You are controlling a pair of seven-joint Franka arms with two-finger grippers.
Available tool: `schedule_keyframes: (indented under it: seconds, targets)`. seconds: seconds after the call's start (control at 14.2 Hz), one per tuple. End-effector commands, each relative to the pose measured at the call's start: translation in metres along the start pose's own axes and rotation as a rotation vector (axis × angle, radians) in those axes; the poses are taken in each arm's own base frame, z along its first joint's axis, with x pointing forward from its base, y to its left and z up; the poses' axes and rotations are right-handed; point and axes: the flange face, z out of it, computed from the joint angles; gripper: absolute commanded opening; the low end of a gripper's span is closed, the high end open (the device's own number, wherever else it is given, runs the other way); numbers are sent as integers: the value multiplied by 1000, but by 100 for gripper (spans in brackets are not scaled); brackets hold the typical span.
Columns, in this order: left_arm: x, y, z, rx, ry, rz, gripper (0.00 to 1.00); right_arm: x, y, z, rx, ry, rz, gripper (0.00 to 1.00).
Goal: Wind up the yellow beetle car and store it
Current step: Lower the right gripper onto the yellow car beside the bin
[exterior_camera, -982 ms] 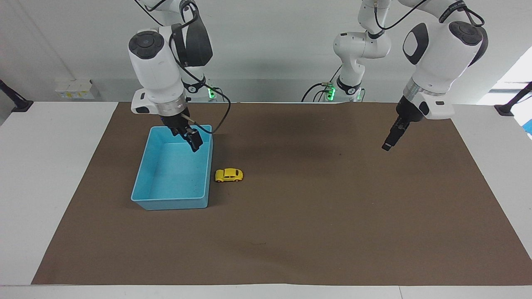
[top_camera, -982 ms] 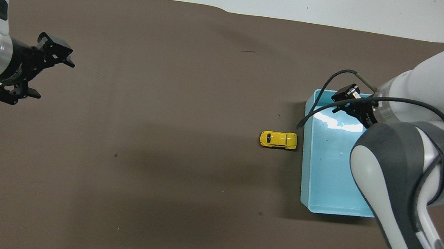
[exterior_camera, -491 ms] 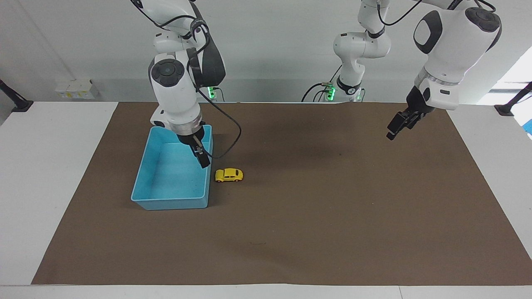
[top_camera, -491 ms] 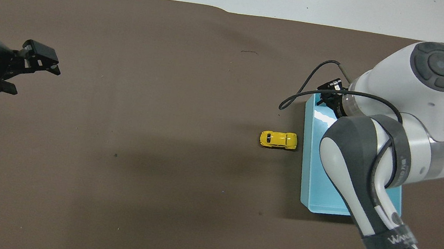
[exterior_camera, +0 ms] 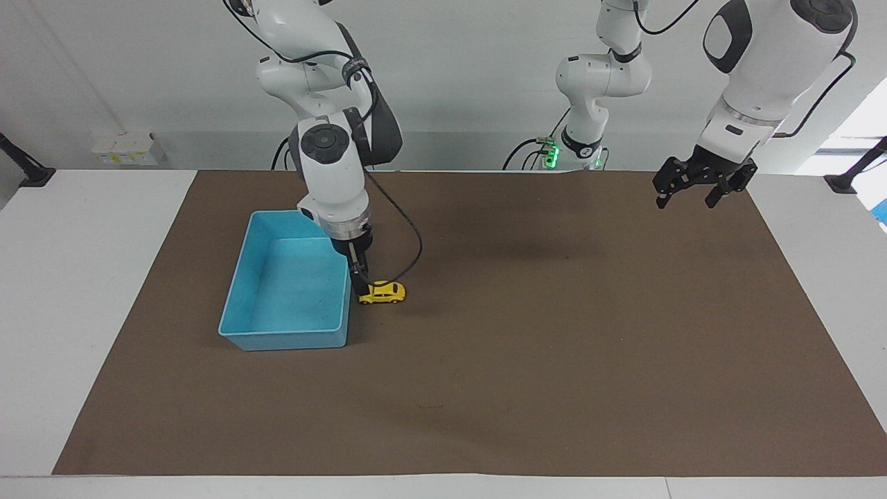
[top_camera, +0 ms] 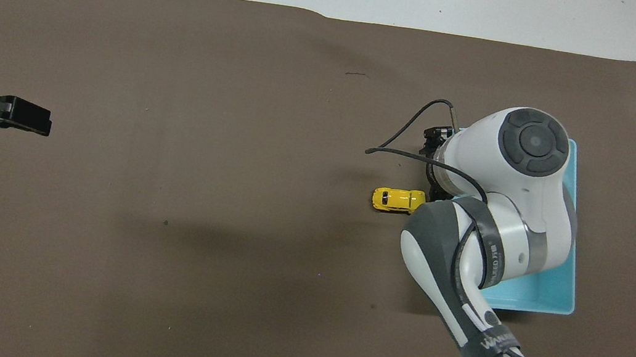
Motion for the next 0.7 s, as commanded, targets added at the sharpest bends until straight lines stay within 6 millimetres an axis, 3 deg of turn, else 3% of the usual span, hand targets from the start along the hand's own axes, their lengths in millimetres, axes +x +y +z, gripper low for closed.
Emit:
schedule_keyframes:
  seconds: [0.0,0.35,0.49,0.63]
  targets:
    - [0,-1,-7,22,6,35,100,0,13,22,9,-8,40,100]
    - [-2,10,-5,15,-11,54,100,-25,29,78,6,-2,50,100]
    - [-6,10,-8,15,-23,57,100,-24,35,94,3,-1,48,100]
    - [-20,10,-37,16,16,59,100,-23,43,107,19,-5,46,100]
